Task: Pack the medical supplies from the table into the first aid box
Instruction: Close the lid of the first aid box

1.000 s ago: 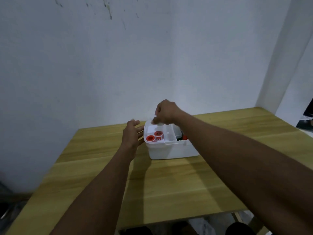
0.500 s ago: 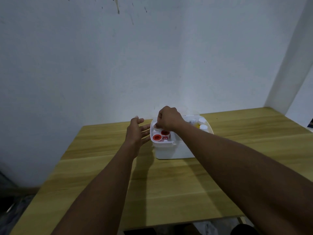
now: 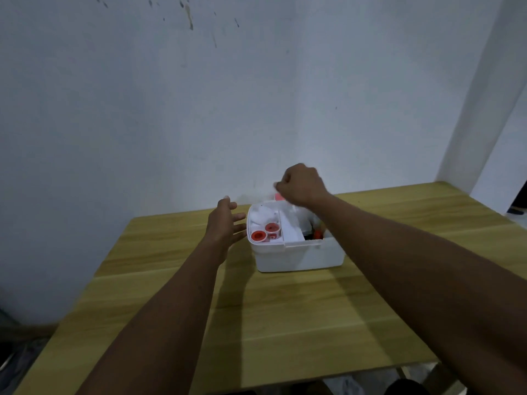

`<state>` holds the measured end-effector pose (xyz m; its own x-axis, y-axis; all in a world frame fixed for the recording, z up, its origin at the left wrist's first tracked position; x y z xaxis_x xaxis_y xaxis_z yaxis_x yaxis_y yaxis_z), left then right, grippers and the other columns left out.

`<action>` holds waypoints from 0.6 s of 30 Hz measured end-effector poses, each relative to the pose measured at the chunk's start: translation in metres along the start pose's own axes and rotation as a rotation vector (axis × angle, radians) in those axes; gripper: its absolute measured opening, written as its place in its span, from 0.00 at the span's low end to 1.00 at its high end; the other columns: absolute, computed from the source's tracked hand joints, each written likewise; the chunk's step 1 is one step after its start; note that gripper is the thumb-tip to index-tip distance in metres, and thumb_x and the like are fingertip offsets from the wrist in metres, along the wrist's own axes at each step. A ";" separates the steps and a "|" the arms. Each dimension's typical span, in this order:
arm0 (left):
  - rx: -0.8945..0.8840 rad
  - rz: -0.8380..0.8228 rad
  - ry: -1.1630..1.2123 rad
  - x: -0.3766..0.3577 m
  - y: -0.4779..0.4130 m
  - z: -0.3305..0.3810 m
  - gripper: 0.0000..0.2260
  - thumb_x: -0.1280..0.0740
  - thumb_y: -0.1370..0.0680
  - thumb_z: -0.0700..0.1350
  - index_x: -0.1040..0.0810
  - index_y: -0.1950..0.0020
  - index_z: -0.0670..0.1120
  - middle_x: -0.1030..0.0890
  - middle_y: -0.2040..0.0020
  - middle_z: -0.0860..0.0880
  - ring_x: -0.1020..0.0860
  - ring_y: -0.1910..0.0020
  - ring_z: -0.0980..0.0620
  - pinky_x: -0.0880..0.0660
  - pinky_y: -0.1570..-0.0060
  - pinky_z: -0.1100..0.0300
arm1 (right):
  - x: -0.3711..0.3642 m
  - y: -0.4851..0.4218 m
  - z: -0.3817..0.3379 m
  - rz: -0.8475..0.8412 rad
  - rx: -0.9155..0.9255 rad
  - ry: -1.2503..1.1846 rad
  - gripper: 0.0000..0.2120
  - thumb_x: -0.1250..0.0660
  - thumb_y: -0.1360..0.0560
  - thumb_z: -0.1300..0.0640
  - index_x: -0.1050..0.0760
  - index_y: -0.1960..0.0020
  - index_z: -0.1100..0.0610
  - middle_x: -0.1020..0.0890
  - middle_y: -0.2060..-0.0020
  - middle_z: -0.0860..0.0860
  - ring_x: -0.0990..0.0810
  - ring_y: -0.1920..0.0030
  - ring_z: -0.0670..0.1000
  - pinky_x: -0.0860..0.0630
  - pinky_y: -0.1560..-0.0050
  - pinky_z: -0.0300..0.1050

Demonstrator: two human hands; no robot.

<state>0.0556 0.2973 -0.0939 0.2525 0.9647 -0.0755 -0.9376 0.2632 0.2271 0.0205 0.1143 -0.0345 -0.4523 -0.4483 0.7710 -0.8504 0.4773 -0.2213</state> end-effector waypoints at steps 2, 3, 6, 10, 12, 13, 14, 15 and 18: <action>0.043 0.000 -0.012 -0.002 -0.010 0.003 0.23 0.46 0.17 0.57 0.30 0.30 0.45 0.23 0.35 0.41 0.22 0.45 0.41 0.24 0.47 0.48 | 0.024 -0.013 0.020 0.060 -0.098 -0.048 0.15 0.33 0.28 0.50 0.19 0.50 0.61 0.15 0.52 0.58 0.17 0.49 0.59 0.22 0.48 0.46; 0.067 -0.008 -0.021 -0.005 -0.016 0.004 0.24 0.46 0.18 0.58 0.31 0.28 0.45 0.24 0.34 0.40 0.22 0.44 0.41 0.24 0.45 0.47 | 0.034 -0.019 0.033 0.080 -0.153 -0.056 0.17 0.33 0.28 0.50 0.19 0.48 0.62 0.16 0.50 0.59 0.18 0.47 0.60 0.23 0.48 0.46; 0.132 -0.049 -0.064 -0.014 -0.032 0.010 0.26 0.45 0.18 0.58 0.35 0.25 0.43 0.26 0.31 0.40 0.24 0.44 0.41 0.27 0.44 0.46 | 0.046 -0.030 0.067 0.049 -0.335 -0.058 0.16 0.34 0.27 0.52 0.24 0.48 0.64 0.19 0.48 0.61 0.19 0.49 0.63 0.21 0.49 0.50; 0.209 -0.059 -0.124 -0.026 -0.054 0.016 0.27 0.44 0.18 0.59 0.34 0.26 0.43 0.24 0.39 0.41 0.24 0.45 0.41 0.26 0.46 0.47 | 0.030 -0.033 0.101 -0.081 -0.552 -0.182 0.12 0.35 0.24 0.56 0.27 0.49 0.65 0.22 0.54 0.62 0.19 0.56 0.64 0.20 0.57 0.52; 0.226 -0.048 -0.149 -0.029 -0.063 0.016 0.26 0.43 0.19 0.58 0.32 0.28 0.42 0.23 0.47 0.42 0.22 0.48 0.41 0.25 0.48 0.47 | 0.017 -0.035 0.112 -0.123 -0.605 -0.277 0.10 0.36 0.23 0.57 0.28 0.49 0.65 0.23 0.55 0.62 0.20 0.56 0.63 0.21 0.55 0.53; 0.229 -0.040 -0.166 -0.030 -0.066 0.017 0.24 0.42 0.19 0.57 0.31 0.30 0.42 0.23 0.49 0.43 0.22 0.49 0.42 0.24 0.50 0.48 | 0.013 -0.037 0.114 -0.126 -0.610 -0.318 0.08 0.37 0.23 0.58 0.29 0.50 0.65 0.23 0.56 0.62 0.22 0.57 0.62 0.22 0.56 0.52; 0.225 -0.033 -0.186 -0.030 -0.069 0.017 0.23 0.41 0.19 0.56 0.31 0.31 0.41 0.22 0.49 0.42 0.22 0.50 0.42 0.24 0.53 0.49 | 0.010 -0.040 0.115 -0.112 -0.604 -0.343 0.06 0.37 0.23 0.60 0.29 0.52 0.64 0.24 0.56 0.61 0.23 0.58 0.60 0.24 0.58 0.50; 0.217 -0.027 -0.201 -0.030 -0.070 0.018 0.22 0.39 0.19 0.55 0.30 0.33 0.41 0.22 0.49 0.42 0.21 0.51 0.42 0.24 0.55 0.49 | 0.009 -0.043 0.117 -0.094 -0.593 -0.352 0.05 0.37 0.24 0.61 0.30 0.55 0.63 0.24 0.56 0.61 0.24 0.58 0.60 0.26 0.60 0.48; 0.184 -0.011 -0.215 -0.028 -0.074 0.019 0.20 0.38 0.20 0.53 0.27 0.37 0.39 0.21 0.50 0.41 0.21 0.52 0.43 0.23 0.56 0.50 | 0.008 -0.047 0.117 -0.067 -0.571 -0.337 0.06 0.36 0.24 0.62 0.30 0.59 0.63 0.24 0.56 0.61 0.25 0.60 0.58 0.29 0.68 0.43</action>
<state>0.1222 0.2510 -0.0902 0.3254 0.9374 0.1242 -0.8803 0.2524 0.4018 0.0251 -0.0003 -0.0875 -0.5415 -0.6582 0.5230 -0.6454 0.7242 0.2431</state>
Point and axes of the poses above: each hand's wrist, its own y-axis away from the middle knuckle, its own x-axis out of the back of the hand, z = x × y, the point moved 3 cm from there along -y, towards the middle knuckle
